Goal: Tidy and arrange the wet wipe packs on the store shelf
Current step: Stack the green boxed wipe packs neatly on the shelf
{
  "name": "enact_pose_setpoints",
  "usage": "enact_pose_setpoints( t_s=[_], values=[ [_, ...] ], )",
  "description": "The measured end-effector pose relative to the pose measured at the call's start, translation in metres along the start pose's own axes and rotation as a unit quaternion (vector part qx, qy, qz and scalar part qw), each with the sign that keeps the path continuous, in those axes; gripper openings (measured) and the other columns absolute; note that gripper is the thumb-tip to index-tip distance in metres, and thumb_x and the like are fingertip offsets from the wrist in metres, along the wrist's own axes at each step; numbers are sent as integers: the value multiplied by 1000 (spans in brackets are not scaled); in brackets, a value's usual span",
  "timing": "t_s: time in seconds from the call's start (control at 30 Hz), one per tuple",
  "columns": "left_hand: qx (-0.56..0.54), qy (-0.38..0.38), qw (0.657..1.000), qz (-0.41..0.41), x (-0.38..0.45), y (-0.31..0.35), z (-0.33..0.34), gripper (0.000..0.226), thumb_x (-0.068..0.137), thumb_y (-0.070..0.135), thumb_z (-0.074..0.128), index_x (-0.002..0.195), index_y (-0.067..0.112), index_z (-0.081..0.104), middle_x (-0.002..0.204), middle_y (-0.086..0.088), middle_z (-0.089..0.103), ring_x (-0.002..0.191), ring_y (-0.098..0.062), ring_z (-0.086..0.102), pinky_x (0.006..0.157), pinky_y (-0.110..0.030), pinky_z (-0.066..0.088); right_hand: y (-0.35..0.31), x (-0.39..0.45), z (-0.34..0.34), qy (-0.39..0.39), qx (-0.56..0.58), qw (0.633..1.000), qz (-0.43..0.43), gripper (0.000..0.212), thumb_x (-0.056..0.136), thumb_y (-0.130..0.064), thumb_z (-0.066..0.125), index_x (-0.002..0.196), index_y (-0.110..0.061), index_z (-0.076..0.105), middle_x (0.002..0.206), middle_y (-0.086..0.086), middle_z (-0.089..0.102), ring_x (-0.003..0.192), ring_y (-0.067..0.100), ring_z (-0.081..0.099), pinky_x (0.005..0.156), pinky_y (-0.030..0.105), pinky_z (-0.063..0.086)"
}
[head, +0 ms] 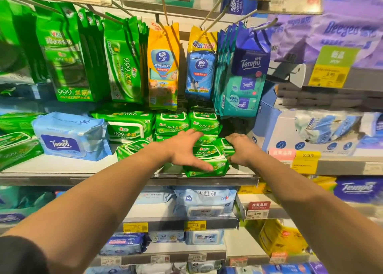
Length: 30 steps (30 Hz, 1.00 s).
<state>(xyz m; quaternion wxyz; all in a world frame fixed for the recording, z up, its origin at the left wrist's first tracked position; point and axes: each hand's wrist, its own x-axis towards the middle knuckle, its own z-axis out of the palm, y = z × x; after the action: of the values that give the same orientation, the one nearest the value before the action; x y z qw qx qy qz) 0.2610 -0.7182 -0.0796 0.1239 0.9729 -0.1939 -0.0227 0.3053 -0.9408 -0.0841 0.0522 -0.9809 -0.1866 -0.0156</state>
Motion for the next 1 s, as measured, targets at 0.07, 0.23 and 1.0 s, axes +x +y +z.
enact_pose_setpoints(
  t_s=[0.07, 0.23, 1.0],
  values=[
    [-4, -41, 999, -12, 6, 2, 6, 136, 54, 81, 71, 155, 14, 10, 160, -12, 22, 143, -30, 29, 117, -38, 26, 1, 1, -1, -2, -35, 999, -6, 75, 79, -34, 75, 144, -19, 43, 137, 8, 47, 128, 27, 41, 108, 43, 37],
    [9, -22, 1000, -7, 10, -6, 6, 124, 62, 60, 82, 154, 11, 15, 156, -13, 33, 138, -30, 39, 111, -34, 35, 2, -1, -5, 22, -46, 999, -15, 79, 75, -43, 79, 142, -18, 44, 133, 7, 49, 127, 27, 41, 109, 42, 33],
    [-47, -18, 996, -74, -5, -25, -1, 134, 53, 55, 88, 155, 14, 11, 156, -12, 31, 139, -32, 37, 112, -38, 34, 3, -7, 26, -2, -63, 998, 32, 88, 93, -30, 58, 157, -20, -2, 165, 6, -4, 151, 24, -4, 122, 42, 4]
  ],
)
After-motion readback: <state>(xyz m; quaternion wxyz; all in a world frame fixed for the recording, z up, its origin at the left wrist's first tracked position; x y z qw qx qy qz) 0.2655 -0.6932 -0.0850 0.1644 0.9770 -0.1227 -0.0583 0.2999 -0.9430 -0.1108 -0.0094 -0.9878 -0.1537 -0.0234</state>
